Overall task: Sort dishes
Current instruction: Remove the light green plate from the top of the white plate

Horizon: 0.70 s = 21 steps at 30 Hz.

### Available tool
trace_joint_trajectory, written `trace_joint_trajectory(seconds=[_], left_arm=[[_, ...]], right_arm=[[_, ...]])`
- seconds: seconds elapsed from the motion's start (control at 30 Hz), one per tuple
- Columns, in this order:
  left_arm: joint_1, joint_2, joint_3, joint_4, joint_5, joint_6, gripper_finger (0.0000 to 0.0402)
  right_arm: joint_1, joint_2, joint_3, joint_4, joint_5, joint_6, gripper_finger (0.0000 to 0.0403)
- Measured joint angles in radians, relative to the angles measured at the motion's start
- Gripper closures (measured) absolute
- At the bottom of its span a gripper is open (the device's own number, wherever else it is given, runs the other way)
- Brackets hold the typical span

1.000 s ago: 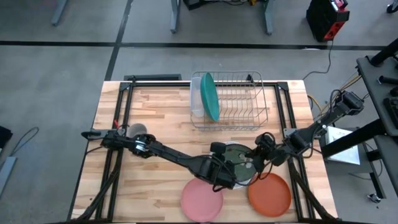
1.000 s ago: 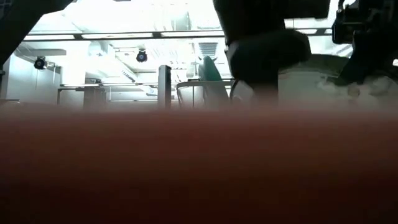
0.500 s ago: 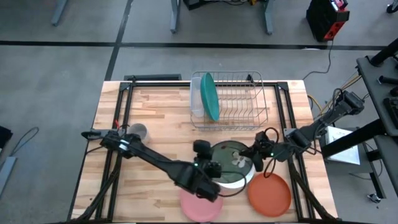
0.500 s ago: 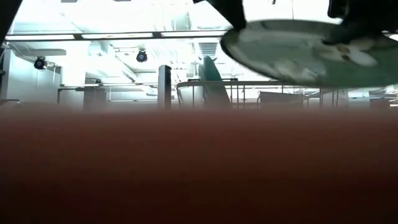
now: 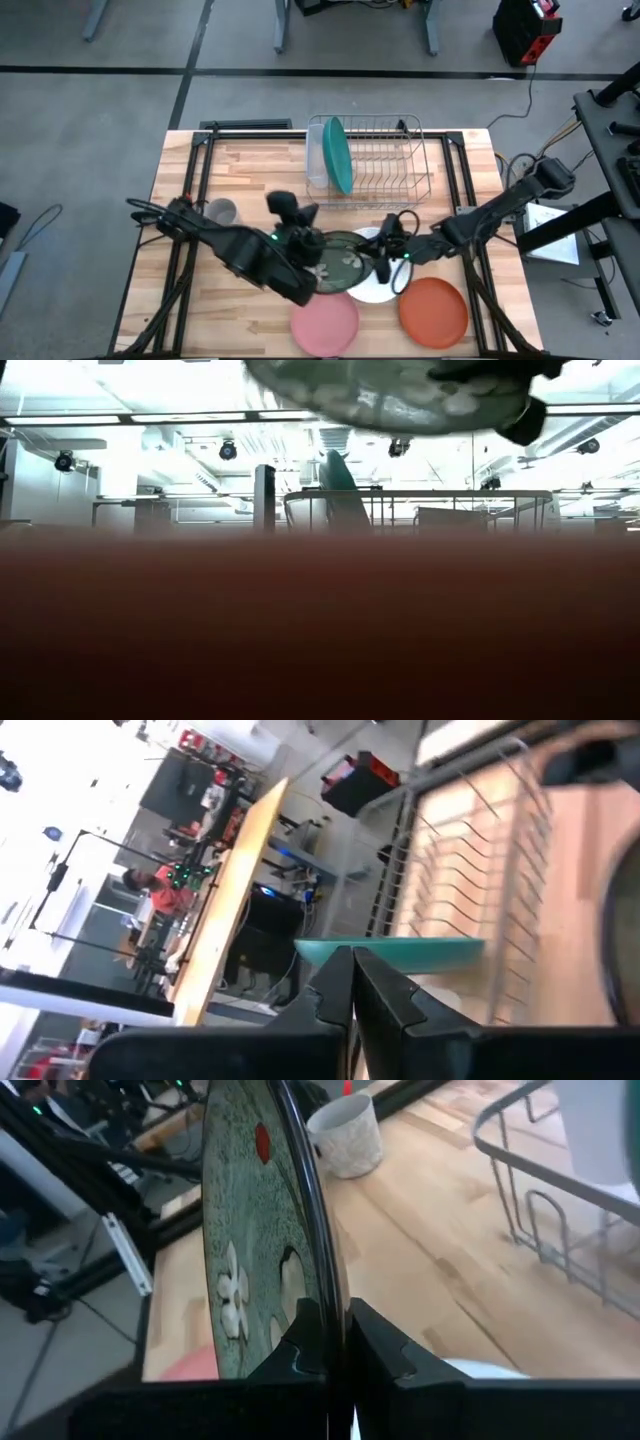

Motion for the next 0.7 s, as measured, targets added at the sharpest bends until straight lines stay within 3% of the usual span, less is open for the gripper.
trace_joint_trajectory(seconds=[0.27,0.7], left_arm=[[-0.001,-0.146,0.0,-0.004,-0.068,-0.026,0.0401],[-0.002,-0.288,0.0,-0.009,-0.071,-0.05,0.0401]], right_arm=[[-0.074,0.229,0.191,0.009,0.034,-0.093,0.0401],[-0.183,0.521,0.494,-0.097,-0.028,-0.216,0.0401]])
